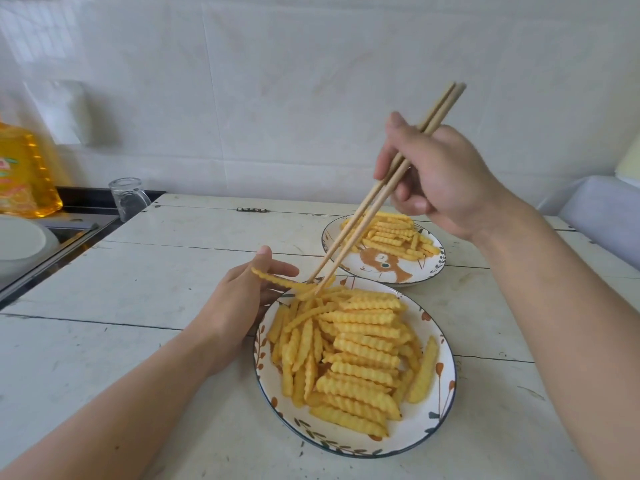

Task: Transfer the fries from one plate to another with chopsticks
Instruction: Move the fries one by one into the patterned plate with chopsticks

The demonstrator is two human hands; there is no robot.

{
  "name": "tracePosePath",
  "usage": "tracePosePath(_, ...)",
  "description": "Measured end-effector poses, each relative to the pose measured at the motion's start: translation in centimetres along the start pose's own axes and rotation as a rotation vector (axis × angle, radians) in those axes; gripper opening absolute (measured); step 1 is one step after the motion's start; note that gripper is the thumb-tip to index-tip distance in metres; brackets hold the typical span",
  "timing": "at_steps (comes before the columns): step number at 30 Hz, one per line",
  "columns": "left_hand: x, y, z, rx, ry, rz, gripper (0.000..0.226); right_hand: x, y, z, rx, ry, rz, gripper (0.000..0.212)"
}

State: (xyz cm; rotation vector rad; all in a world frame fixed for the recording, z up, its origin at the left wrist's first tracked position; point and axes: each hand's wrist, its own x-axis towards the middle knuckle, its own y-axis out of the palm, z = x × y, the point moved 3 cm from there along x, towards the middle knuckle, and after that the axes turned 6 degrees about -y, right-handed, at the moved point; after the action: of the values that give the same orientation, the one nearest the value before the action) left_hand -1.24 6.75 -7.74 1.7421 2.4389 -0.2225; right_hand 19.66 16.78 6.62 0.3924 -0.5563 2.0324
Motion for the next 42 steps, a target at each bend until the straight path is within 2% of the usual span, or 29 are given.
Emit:
tracePosePath(3,0.0,0.0,0.0,0.011,-0.003,0.004,0.061,0.0,0.5,-0.4,-0.074,0.005,0.055,0.056)
tracePosePath(8,0.1,0.0,0.0,0.004,-0.009,0.006,0.063,-0.1,-0.7,-0.2,-0.066,0.014,0.004,0.056)
tracePosePath(12,0.1,-0.1,0.1,0.006,-0.015,0.010,0.063,-0.1,-1.3,-0.1,-0.076,0.031,0.029,0.055)
tracePosePath(17,0.2,-0.1,0.1,0.002,-0.017,0.011,0.064,0.3,-3.5,0.1,-0.068,-0.017,-0.170,0.050)
tracePosePath(19,0.2,-0.1,0.1,0.001,-0.018,0.010,0.064,0.3,-3.8,-0.1,-0.081,-0.025,-0.195,0.051)
tracePosePath(23,0.4,-0.2,0.2,0.002,-0.038,0.007,0.066,-0.1,-1.3,-0.5,0.034,0.012,0.000,0.049)
tracePosePath(27,0.4,-0.3,0.3,0.014,-0.043,0.015,0.066,-0.6,1.9,-0.8,-0.128,-0.027,0.208,0.046)
tracePosePath(30,0.5,-0.2,0.3,0.019,-0.036,0.011,0.066,-0.7,2.6,-0.6,-0.185,-0.070,0.219,0.047)
tracePosePath(34,0.5,-0.3,0.3,0.025,-0.039,0.014,0.067,-0.6,2.0,-0.1,-0.091,-0.099,0.162,0.044)
tracePosePath(38,0.4,-0.3,0.2,0.018,-0.039,0.006,0.067,-0.7,1.9,-0.2,-0.137,-0.101,0.145,0.042)
tracePosePath(42,0.3,-0.2,0.1,0.021,-0.034,0.009,0.066,-0.8,2.5,-0.7,-0.184,-0.071,0.140,0.049)
